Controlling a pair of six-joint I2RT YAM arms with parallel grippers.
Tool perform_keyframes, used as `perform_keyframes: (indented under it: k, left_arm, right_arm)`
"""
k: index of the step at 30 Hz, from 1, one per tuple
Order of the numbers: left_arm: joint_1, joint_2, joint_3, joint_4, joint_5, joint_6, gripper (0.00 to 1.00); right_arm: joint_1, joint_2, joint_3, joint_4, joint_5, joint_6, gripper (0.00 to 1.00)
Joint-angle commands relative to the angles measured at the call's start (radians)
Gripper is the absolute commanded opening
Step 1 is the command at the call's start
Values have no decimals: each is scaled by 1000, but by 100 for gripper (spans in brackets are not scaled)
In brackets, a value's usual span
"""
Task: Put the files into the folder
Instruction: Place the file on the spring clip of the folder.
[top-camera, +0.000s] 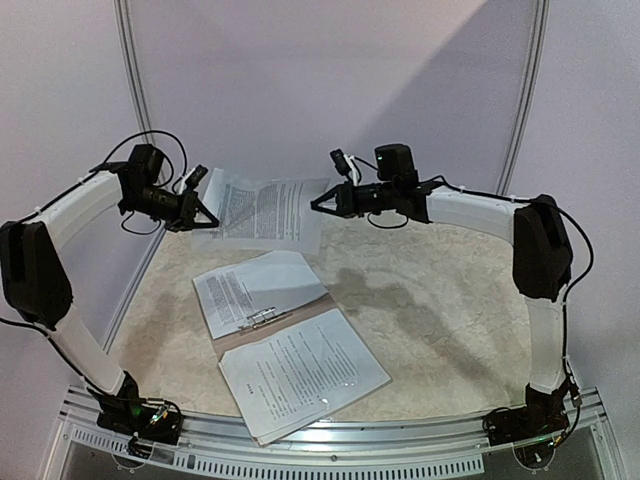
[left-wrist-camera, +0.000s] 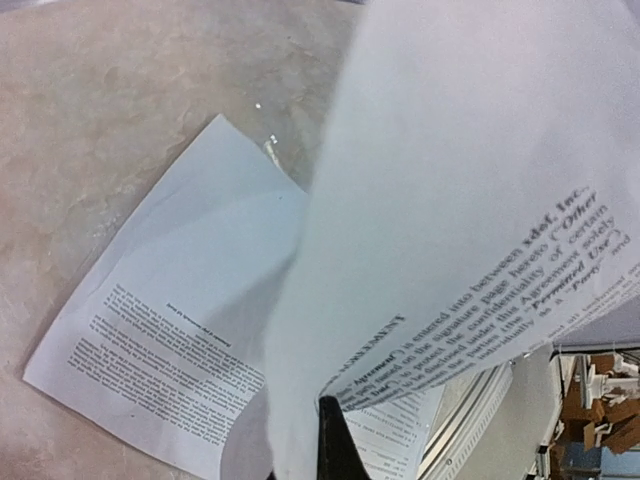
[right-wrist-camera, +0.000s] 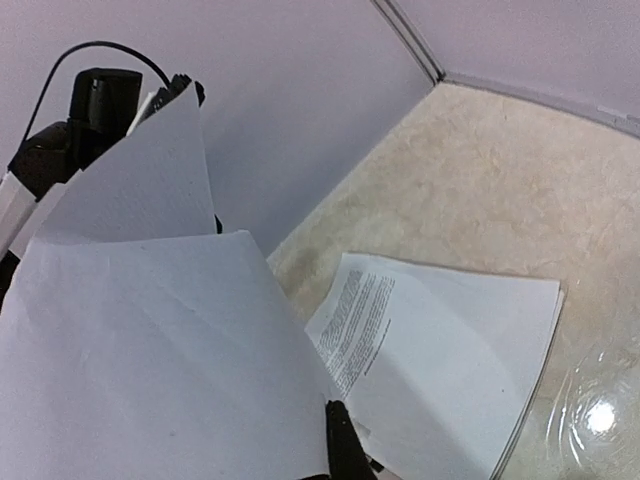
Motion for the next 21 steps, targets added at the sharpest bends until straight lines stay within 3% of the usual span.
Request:
perform_keyframes:
  k: [1, 9, 21]
  left_arm:
    - [44, 1, -106, 118, -30, -47, 0]
    - [71, 91, -265, 242, -29, -124, 0]
    - [78, 175, -408, 384, -26, -213, 0]
  right_arm:
    - [1, 104, 89, -243, -13, -52, 0]
    - [-1, 295, 263, -358, -21, -6, 0]
    - [0, 385, 286, -306, 2, 76, 0]
